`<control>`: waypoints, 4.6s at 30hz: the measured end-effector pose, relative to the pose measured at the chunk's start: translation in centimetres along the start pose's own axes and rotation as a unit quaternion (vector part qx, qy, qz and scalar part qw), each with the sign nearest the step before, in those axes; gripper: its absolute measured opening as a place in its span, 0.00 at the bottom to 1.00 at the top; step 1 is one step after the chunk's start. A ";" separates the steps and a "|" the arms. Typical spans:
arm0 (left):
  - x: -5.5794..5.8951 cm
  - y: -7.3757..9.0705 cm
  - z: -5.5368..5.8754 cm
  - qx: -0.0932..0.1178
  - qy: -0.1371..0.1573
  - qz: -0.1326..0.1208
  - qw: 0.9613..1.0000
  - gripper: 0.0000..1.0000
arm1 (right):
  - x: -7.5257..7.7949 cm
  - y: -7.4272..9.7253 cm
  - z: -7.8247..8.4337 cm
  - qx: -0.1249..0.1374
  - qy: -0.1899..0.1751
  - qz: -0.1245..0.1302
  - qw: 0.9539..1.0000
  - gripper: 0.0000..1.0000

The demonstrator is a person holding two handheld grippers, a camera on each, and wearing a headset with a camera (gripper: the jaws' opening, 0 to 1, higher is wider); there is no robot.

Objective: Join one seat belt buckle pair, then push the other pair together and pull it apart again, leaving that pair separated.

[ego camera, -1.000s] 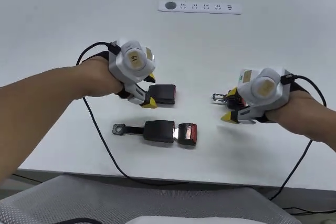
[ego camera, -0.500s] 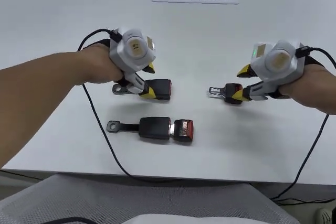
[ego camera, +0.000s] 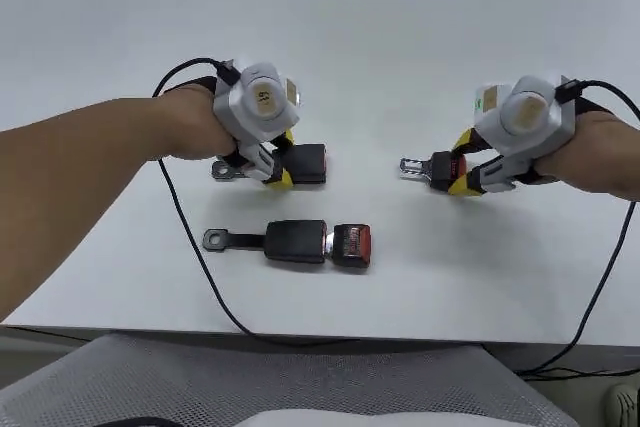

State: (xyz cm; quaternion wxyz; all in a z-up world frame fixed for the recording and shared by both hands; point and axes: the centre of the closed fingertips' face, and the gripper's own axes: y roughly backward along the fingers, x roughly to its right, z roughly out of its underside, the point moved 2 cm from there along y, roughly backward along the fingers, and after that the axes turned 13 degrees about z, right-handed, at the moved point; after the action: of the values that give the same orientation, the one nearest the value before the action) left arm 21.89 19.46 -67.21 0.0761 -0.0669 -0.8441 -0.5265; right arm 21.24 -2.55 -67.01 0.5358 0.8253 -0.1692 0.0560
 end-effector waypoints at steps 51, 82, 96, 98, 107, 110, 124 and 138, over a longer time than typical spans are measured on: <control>0.8 -0.5 -0.1 -0.022 -0.016 -0.001 1.000 0.32 | -3.1 -3.6 -9.9 0.041 0.027 -0.001 0.999 0.32; 0.6 -0.7 0.0 -0.019 -0.016 0.005 1.000 0.32 | -3.3 -4.8 -12.4 0.054 0.025 -0.025 0.998 0.31; 0.7 -0.7 -0.1 -0.019 -0.013 0.006 1.000 0.32 | -3.3 -4.9 -12.2 0.054 0.027 -0.021 0.998 0.31; 0.6 -0.7 0.0 -0.022 -0.011 0.005 1.000 0.32 | -3.3 -4.9 -12.2 0.054 0.027 -0.019 0.998 0.31; 0.9 -0.6 -0.2 -0.018 -0.010 0.004 1.000 0.32 | -3.3 -4.7 -12.0 0.052 0.021 -0.016 0.998 0.32; 0.8 -0.7 -0.1 -0.019 -0.010 0.005 1.000 0.32 | -3.2 -4.8 -11.9 0.050 0.021 -0.016 0.998 0.32; 0.9 -0.5 -0.2 -0.017 -0.007 0.005 1.000 0.32 | -3.2 -3.8 -10.3 0.066 0.010 -0.006 0.998 0.33; 0.8 -0.6 0.0 -0.022 -0.007 0.005 1.000 0.33 | -2.1 -1.9 -4.6 0.041 -0.007 0.009 0.999 0.33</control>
State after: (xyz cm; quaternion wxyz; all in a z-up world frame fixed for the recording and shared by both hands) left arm 20.95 19.18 -67.57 0.0719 -0.0764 -0.8327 -0.5437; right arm 20.32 2.80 -67.30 0.5001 0.8451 -0.1783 0.0620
